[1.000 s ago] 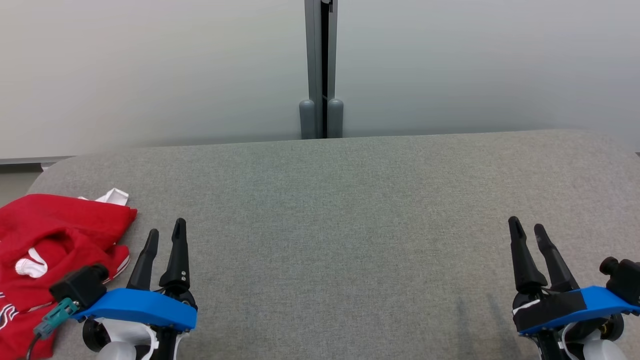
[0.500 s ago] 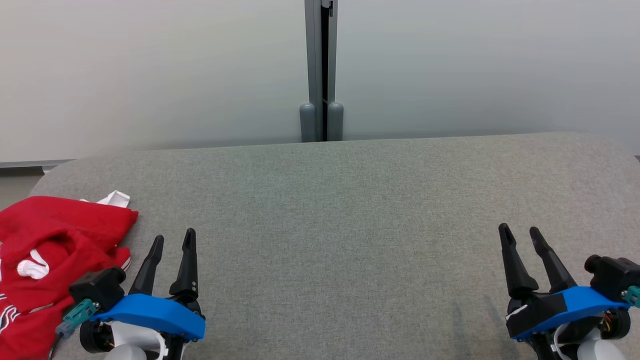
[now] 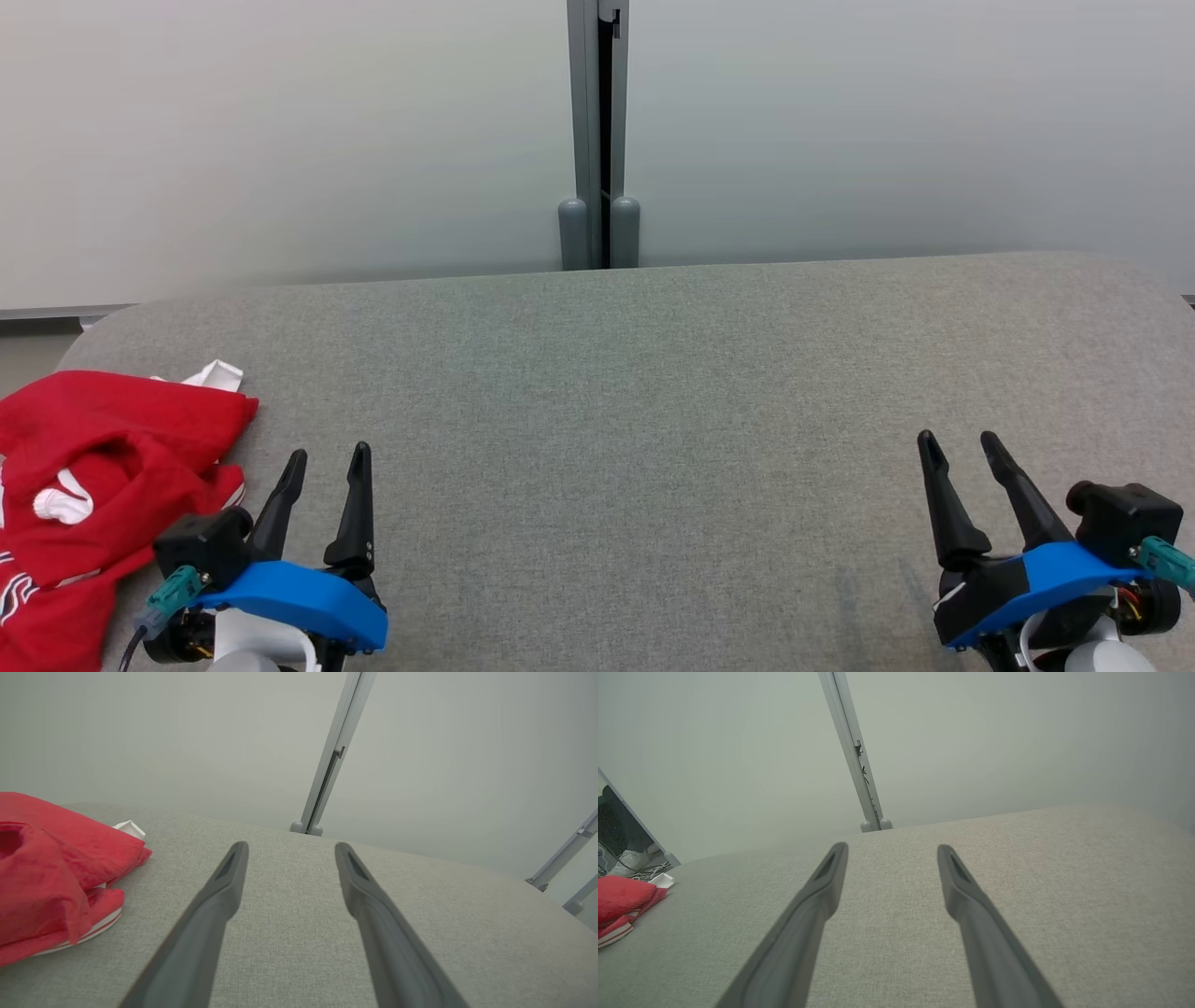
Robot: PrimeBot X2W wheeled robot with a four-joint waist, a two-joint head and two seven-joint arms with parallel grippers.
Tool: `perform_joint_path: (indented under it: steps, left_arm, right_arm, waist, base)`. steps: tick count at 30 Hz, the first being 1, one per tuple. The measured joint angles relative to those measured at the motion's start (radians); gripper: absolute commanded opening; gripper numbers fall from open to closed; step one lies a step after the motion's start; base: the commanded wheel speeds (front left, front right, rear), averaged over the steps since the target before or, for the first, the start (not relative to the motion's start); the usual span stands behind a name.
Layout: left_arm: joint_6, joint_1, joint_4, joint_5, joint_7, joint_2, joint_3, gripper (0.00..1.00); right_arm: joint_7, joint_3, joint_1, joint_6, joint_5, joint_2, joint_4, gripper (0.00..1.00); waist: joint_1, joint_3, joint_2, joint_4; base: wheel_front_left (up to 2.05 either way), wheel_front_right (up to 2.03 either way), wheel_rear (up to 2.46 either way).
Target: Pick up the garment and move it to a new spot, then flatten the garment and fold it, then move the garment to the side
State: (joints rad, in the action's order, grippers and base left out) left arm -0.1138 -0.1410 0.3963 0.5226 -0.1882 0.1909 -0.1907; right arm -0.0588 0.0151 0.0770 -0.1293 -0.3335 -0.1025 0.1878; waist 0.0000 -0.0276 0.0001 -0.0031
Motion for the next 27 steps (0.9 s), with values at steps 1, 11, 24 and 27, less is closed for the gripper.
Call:
perform_joint_path:
  steps: [1, 11, 24, 27]
  left_arm:
    - [0.000, 0.000, 0.002, -0.007, -0.002, 0.000, -0.001, 1.00]
    - [0.002, 0.000, 0.027, -0.079, -0.025, 0.002, -0.016, 1.00]
    - [0.003, -0.002, 0.059, -0.162, -0.051, 0.007, -0.031, 1.00]
    - [0.003, -0.005, 0.064, -0.178, -0.053, 0.008, -0.034, 1.00]
  right_arm:
    - [0.000, 0.000, 0.000, 0.000, 0.005, 0.001, 0.000, 1.00]
    - [-0.010, 0.000, -0.003, 0.000, 0.075, 0.004, -0.002, 1.00]
    - [-0.036, 0.011, -0.010, -0.001, 0.148, 0.017, -0.001, 1.00]
    - [-0.044, 0.018, -0.011, -0.001, 0.166, 0.021, 0.001, 1.00]
  waist:
    - [0.0000, 0.000, 0.0000, 0.000]
    - [0.0000, -0.002, 0.0000, 0.002]
    - [0.0000, 0.000, 0.0000, 0.005]
    - [0.0000, 0.000, 0.0000, 0.006]
  base:
    - [0.00, 0.00, 0.00]
    - [0.00, 0.00, 0.00]
    - [0.00, 0.00, 0.00]
    - [0.00, 0.00, 0.00]
